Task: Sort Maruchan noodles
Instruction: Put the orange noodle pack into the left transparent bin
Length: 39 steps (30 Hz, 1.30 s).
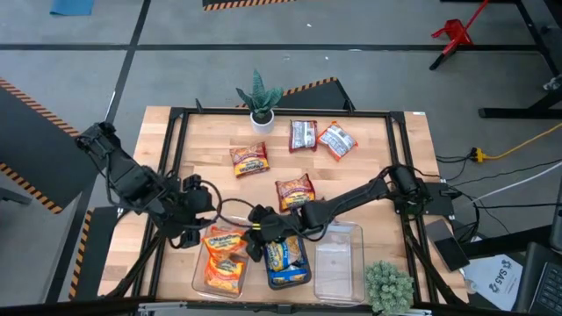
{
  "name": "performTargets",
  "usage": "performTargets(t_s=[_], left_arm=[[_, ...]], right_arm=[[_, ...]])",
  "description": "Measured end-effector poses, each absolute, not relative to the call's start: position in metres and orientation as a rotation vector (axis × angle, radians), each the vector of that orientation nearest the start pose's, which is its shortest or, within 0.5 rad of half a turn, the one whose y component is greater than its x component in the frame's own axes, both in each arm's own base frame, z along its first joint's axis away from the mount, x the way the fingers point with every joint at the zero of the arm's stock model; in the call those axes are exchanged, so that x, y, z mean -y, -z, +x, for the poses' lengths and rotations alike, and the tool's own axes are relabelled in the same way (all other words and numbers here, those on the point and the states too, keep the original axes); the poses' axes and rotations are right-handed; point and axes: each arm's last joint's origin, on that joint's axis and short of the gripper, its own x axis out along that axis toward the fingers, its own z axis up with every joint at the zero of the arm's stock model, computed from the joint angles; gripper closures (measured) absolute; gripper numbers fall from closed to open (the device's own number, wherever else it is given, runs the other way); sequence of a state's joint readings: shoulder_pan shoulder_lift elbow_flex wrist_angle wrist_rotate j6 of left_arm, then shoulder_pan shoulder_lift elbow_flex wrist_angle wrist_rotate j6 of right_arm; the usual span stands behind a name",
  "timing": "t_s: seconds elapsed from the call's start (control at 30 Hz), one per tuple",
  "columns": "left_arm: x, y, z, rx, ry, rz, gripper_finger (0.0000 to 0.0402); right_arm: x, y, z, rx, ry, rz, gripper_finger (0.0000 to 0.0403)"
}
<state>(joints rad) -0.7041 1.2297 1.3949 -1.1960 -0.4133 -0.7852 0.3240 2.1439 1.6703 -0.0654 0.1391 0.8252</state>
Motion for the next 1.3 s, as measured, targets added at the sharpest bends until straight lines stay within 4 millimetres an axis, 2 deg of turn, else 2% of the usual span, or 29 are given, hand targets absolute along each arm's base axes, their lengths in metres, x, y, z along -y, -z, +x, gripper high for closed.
performTargets(t_s=[0.1,0.3,0.43,0.7,1.0,1.3], left_arm=[[0.132,-0.371,0.166,-0.888,-0.093,-0.186,0.0246],[0.139,-0.372,0.160,-0.871,-0.092,-0.209,0.0246],[0.145,-0.372,0.156,-0.852,-0.089,-0.240,0.0246],[0.155,-0.375,0.147,-0.758,-0.133,-0.296,0.0246],[0.161,-0.377,0.142,-0.651,-0.188,-0.369,0.0246],[0.164,-0.380,0.142,-0.593,-0.193,-0.404,0.0246]], right_arm=[[-0.155,-0.221,0.466,-0.549,0.022,0.631,0.0362],[-0.151,-0.220,0.462,-0.576,0.094,0.577,0.0361],[-0.154,-0.227,0.466,-0.501,0.018,0.455,0.0362],[-0.152,-0.233,0.469,-0.436,-0.013,0.307,0.0399],[-0.149,-0.215,0.486,-0.337,-0.084,0.329,0.0401],[-0.147,-0.207,0.489,-0.343,-0.104,0.260,0.0402]])
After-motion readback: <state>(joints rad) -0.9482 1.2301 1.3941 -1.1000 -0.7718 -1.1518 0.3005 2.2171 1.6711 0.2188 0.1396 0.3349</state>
